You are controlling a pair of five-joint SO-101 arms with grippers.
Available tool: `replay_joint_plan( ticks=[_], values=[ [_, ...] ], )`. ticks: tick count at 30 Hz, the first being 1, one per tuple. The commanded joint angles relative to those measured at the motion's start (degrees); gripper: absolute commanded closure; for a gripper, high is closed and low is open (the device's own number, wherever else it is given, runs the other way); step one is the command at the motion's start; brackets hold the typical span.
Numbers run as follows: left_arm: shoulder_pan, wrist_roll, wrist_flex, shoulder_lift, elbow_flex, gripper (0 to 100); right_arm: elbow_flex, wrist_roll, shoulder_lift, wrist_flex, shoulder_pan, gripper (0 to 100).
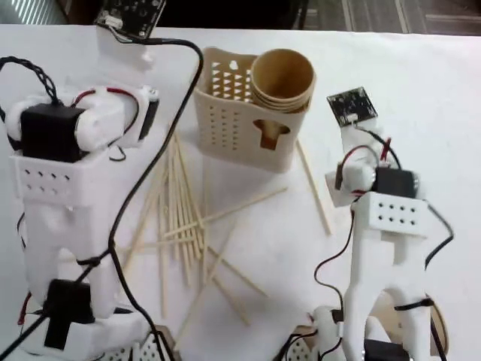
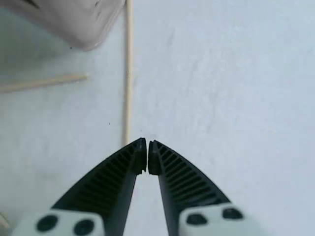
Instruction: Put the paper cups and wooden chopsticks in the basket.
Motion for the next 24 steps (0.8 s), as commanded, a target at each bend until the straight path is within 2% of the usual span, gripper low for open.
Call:
replay_joint_plan(
  ticks=[1,8,16,24],
  values=[
    [-1.45,0.09,-1.93,-2.24,7.56,97,-8.97,4.31,-1.80,10.86,4.26,96.6],
    [-6.99,0.09,-13.10,-2.24,24.62,98,-12.66,10.73,-1.63,21.32,16.92,88.2],
    [-9.80,0.09,-20.57,-2.24,34.73,98,-10.81,12.04,-1.54,21.49,30.11,87.9],
    [-9.80,1.41,-25.93,-2.24,43.69,98,-1.41,21.19,-1.54,21.49,37.14,87.9]
  ],
)
